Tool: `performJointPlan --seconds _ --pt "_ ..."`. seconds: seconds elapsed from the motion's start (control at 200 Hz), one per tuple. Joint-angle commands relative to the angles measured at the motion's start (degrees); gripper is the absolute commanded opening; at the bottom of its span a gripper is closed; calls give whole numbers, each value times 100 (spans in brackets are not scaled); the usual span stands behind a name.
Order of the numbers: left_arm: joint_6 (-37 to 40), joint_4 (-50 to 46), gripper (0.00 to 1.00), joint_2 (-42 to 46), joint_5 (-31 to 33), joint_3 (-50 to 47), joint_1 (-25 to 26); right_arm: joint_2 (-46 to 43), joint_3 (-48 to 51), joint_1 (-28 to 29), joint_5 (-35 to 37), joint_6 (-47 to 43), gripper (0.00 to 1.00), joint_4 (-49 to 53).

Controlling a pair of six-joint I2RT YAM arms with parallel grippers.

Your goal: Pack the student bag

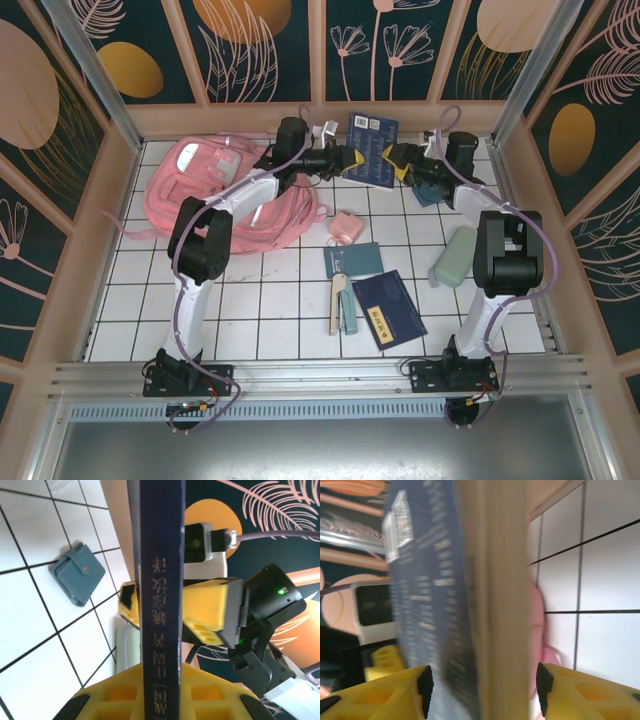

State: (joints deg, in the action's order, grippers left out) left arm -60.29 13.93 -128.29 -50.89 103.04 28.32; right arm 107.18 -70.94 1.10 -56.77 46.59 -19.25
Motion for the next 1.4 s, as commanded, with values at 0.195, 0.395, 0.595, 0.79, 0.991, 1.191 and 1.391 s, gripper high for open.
performJointPlan --seconds 0.195,0.395,0.595,0.79,0.991,1.191,1.391 --pt "361 -87 0 401 -119 -86 7 -117 118 -22 -577 388 3 -680" --pt "1248 -1301 28 477 252 93 -10 -341 336 -21 -467 385 0 -713" --pt "2090 -2491 42 743 1106 180 -219 -633 593 -7 -344 602 0 -1030" --pt "2760 -3477 51 1171 2564 -76 -565 -877 822 -9 -212 590 0 -990" --pt "3752 -4899 51 999 4653 122 -564 -1084 1101 50 -97 579 0 -971" --pt "4339 -5305 53 770 5954 18 -212 -1137 1253 122 -54 632 0 -1034" --pt "4601 -5514 54 413 6918 23 103 -1142 1337 166 -44 670 0 -1081"
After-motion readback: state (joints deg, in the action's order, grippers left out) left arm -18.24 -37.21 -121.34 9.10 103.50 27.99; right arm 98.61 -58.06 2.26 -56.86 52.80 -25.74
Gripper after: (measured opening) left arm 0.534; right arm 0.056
